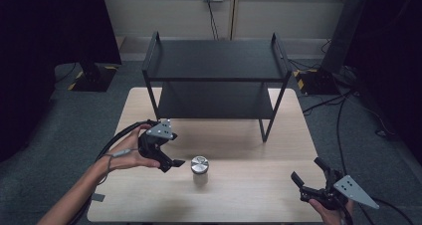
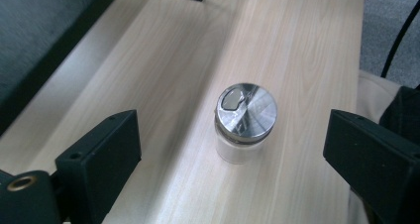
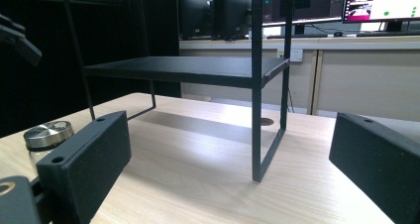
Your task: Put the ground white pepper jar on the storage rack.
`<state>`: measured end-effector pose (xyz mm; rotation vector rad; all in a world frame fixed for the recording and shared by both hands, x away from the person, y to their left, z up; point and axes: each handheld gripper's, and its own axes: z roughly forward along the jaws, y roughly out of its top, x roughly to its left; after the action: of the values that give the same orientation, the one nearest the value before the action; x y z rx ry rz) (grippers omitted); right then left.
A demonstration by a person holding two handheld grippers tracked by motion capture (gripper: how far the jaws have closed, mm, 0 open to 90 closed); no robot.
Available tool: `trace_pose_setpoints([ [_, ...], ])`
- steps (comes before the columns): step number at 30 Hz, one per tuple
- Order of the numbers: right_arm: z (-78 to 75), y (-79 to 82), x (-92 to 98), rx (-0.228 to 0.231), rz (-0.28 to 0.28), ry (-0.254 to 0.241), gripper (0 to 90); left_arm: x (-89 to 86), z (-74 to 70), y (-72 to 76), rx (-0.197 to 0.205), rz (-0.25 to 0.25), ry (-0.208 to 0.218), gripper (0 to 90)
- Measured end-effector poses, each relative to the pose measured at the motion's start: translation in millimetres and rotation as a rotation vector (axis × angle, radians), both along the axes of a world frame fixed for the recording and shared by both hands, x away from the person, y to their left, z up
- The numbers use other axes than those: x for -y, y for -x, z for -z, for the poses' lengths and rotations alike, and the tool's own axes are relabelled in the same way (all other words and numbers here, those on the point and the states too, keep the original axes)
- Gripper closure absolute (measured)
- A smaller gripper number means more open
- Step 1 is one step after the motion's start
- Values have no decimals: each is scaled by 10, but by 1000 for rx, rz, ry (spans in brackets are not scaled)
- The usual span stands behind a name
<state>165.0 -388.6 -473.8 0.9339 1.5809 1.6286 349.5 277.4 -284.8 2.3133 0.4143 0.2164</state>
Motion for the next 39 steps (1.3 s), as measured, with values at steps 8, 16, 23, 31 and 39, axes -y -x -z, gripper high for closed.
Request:
trace_pose_setpoints([
  [8,-3,0,-5,3,-4,6,20,138,214,3,-3,-6,-25,66],
  [16,-4,-6,-1,-1,-15,5,20,238,482,-73,-34,5,7,69],
  [23,-8,-5,-8,-2,-17,9,21,341,704,-155,-62,21,24,76],
  [31,-6,-3,-5,-2,-16,9,21,448,847,-184,-60,36,24,80],
  [39,-6,-4,-7,-5,-17,10,21,501,957,-207,-59,37,22,100],
])
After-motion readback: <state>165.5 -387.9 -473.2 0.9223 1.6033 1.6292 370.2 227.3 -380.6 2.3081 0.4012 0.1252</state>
